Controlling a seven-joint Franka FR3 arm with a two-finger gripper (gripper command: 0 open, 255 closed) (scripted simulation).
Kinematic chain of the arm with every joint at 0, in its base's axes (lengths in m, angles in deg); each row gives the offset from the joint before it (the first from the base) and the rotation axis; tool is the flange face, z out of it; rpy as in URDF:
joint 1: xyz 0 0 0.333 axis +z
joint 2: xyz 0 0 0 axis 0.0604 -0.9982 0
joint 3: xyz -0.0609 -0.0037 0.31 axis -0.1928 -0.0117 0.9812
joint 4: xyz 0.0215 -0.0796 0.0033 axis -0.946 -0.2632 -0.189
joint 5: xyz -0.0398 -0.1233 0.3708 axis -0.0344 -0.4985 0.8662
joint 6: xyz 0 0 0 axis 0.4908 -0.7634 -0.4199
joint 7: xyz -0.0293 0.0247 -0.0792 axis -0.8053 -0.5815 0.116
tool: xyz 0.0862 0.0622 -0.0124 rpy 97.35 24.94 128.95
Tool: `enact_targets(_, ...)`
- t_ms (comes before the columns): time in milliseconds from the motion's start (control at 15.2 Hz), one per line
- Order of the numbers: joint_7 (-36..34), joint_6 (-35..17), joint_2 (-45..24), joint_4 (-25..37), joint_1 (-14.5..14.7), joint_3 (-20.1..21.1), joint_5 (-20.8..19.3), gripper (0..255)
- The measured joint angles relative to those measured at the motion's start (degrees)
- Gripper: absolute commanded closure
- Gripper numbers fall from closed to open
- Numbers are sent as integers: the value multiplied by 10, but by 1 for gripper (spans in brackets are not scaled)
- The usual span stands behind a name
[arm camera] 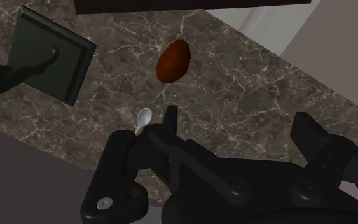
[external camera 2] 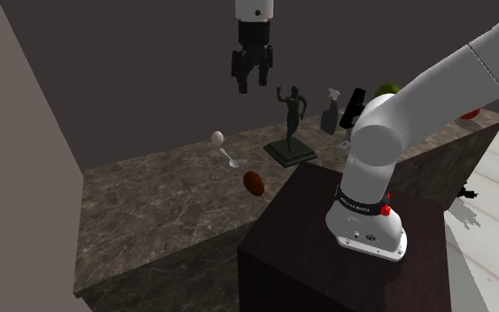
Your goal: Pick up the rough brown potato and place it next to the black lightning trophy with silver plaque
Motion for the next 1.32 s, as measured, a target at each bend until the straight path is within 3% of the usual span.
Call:
enact_targets(462,-91,-130,-61,-90,-22,52,-15,0)
enact_targets(858,-182,-243,-163,-126,-52,96,-47,0)
enact_targets(1320,-329,-368,-320,-135,-103,139,-138,0)
